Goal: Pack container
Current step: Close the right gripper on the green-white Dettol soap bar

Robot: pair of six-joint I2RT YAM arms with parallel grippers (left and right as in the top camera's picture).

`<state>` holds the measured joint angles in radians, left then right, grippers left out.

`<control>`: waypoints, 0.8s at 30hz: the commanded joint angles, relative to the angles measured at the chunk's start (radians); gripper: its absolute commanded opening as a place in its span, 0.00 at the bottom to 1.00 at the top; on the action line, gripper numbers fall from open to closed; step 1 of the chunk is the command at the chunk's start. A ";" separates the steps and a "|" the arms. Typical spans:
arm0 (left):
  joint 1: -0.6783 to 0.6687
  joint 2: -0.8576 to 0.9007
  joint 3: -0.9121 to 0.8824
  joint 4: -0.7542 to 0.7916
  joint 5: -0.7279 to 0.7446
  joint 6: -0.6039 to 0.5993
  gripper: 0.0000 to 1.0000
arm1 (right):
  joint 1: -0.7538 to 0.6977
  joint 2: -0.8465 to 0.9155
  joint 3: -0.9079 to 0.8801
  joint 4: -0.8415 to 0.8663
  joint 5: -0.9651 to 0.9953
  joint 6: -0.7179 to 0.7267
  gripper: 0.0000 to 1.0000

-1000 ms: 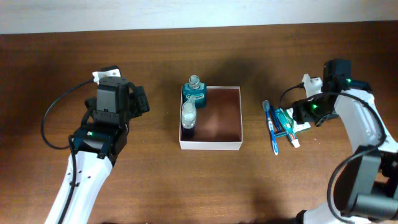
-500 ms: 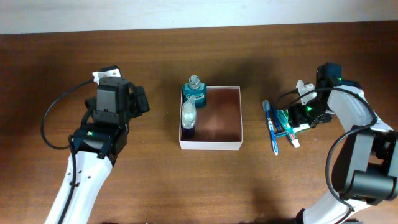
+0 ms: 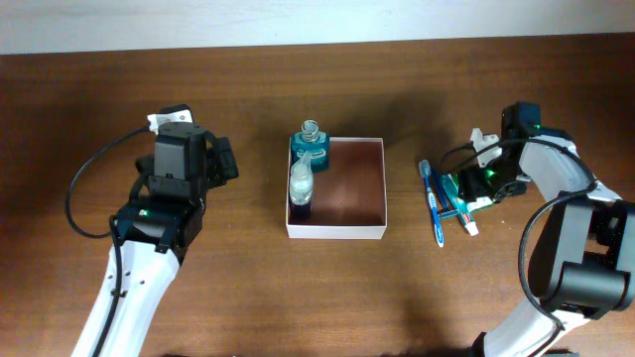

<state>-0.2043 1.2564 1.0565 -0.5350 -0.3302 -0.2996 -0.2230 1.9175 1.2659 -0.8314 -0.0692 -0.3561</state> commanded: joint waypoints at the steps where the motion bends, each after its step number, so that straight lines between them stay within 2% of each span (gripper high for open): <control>1: 0.002 -0.008 0.004 -0.001 -0.006 0.001 0.99 | -0.008 0.010 -0.024 0.028 -0.005 -0.003 0.72; 12: 0.002 -0.008 0.004 -0.001 -0.007 0.001 1.00 | -0.008 0.010 -0.078 0.073 0.029 0.002 0.69; 17: 0.002 -0.008 0.004 -0.001 -0.007 0.001 0.99 | -0.008 0.010 -0.088 0.081 0.028 0.082 0.71; 19: 0.002 -0.008 0.004 -0.001 -0.007 0.001 0.99 | -0.008 0.010 -0.088 0.078 0.028 0.106 0.75; 24: 0.002 -0.008 0.004 -0.001 -0.007 0.001 0.99 | -0.007 0.010 -0.088 0.068 0.010 0.134 0.75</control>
<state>-0.2043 1.2564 1.0565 -0.5350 -0.3302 -0.2996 -0.2230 1.9179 1.1934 -0.7521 -0.0490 -0.2657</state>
